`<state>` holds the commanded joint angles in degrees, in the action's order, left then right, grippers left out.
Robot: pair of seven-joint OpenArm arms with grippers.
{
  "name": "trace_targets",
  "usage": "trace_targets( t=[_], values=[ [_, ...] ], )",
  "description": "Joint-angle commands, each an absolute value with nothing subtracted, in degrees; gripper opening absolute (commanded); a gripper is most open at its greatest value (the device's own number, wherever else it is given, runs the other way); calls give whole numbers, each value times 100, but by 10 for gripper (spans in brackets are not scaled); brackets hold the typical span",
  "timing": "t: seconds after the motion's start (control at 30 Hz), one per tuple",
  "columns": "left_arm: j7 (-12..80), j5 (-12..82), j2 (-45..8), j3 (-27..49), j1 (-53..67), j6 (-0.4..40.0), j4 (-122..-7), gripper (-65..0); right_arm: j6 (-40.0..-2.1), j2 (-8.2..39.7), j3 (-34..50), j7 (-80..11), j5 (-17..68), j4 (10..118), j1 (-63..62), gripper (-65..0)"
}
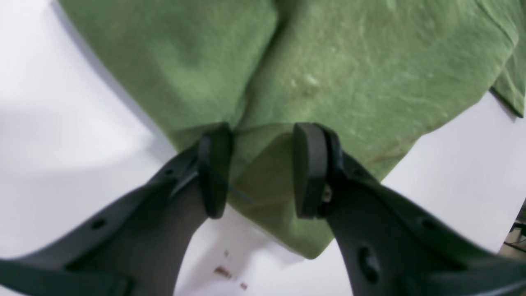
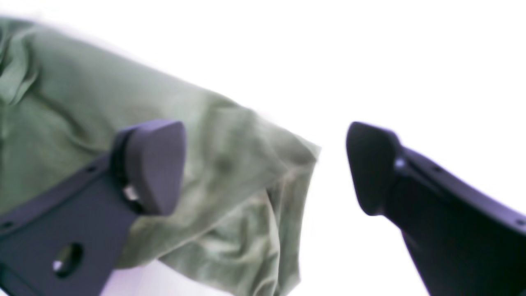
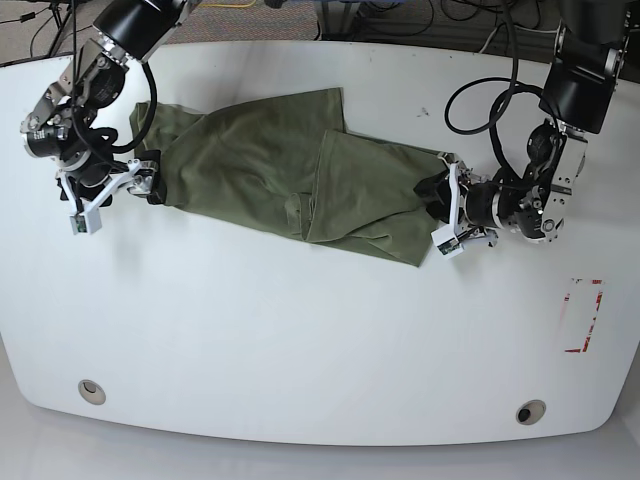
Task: Layout the t-shirt on the table in an organized manner, then fold the t-shirt properly
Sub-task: 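Grasp both ends of the folded shirt with both grippers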
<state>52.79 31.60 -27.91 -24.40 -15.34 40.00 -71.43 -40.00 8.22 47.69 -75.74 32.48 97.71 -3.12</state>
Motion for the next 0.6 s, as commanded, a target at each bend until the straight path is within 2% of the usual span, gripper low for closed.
trace_targets(
  t=[0.37,0.53,0.6],
  values=[
    [5279,3178,-2905,-2422,-1516,4000,-7143,-411,-4000,1332,5253,-7714,4286,8189,-251,-82],
    [5279,3152,-2905,-2097,-1367,4000,-7160,-411,-4000,1297,5235,-7714,4453,8031,-127,-82],
    [5279,3152,-2897,-1956,-1323,4000,-7178,-411,-4000,1138,5226,-7714,4444,8004,-48,-82]
  ],
)
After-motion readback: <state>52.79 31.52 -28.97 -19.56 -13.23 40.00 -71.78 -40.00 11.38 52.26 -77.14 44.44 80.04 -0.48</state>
